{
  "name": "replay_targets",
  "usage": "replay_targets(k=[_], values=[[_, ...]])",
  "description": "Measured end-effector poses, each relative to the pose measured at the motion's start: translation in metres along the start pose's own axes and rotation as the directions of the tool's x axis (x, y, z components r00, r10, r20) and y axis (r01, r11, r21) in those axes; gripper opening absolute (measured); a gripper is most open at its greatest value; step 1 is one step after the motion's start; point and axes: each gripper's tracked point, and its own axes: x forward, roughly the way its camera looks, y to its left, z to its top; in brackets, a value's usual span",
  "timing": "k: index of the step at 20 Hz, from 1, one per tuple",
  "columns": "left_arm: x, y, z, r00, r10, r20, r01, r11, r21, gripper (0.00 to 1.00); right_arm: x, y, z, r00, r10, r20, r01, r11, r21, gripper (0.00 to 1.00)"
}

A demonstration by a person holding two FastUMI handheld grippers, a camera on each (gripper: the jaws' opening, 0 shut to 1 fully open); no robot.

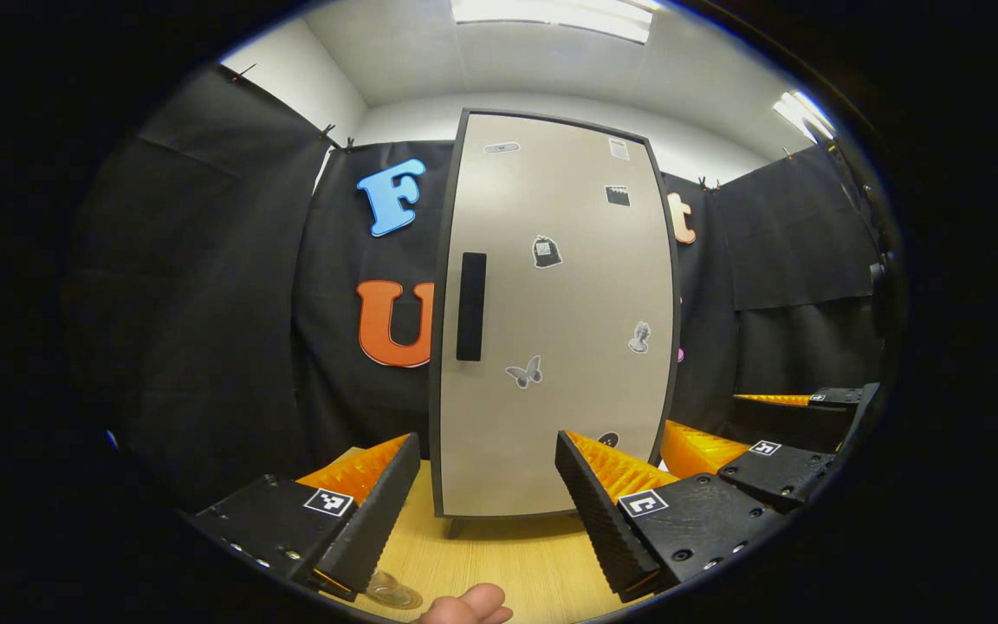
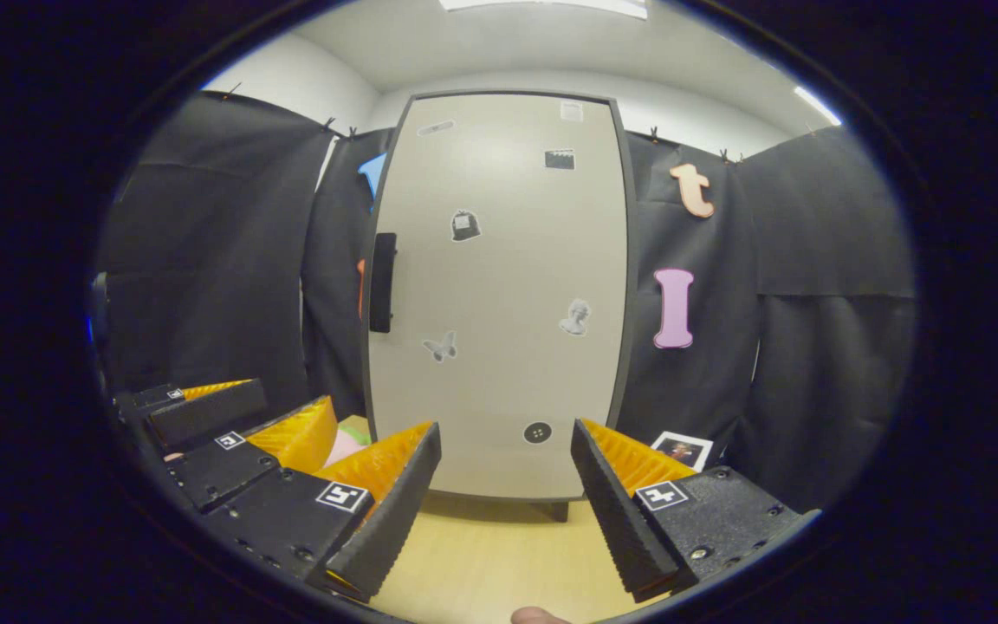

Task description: Open the cabinet door with the right hand, grasp the bottle in the cabinet with the left hand and place it on the coaster, then close the cabinet door with the right hand.

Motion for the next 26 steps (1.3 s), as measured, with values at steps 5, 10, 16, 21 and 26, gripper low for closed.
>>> replay_targets(k=[5, 10, 16, 21, 26], values=[[-0.001, 0.001, -0.001, 1.000, -0.012, -0.012, 0.011, 1.000, -0.027, 0.95, 0.002, 0.002, -0.008, 1.000, 0.000, -0.031, 0.000, 1.000, -0.014, 0.97], [-0.005, 0.002, 0.002, 1.000, -0.014, 0.001, 0.014, 1.000, -0.022, 0.95, -0.003, 0.004, -0.001, 1.000, -0.001, 0.000, 0.001, 1.000, -0.021, 0.98], [-0.010, -0.007, 0.000, 0.999, -0.034, -0.006, 0.034, 0.999, -0.004, 0.95, -0.008, -0.003, -0.004, 1.000, -0.021, -0.013, 0.021, 1.000, 0.003, 0.98], [-0.013, -0.010, 0.001, 1.000, -0.023, -0.003, 0.023, 1.000, -0.007, 0.95, -0.014, -0.008, 0.000, 1.000, -0.025, 0.000, 0.025, 1.000, -0.006, 0.98], [-0.024, -0.002, -0.007, 1.000, 0.011, -0.024, -0.010, 1.000, 0.006, 0.95, -0.019, 0.000, -0.011, 1.000, -0.001, -0.016, 0.001, 1.000, 0.007, 0.98]])
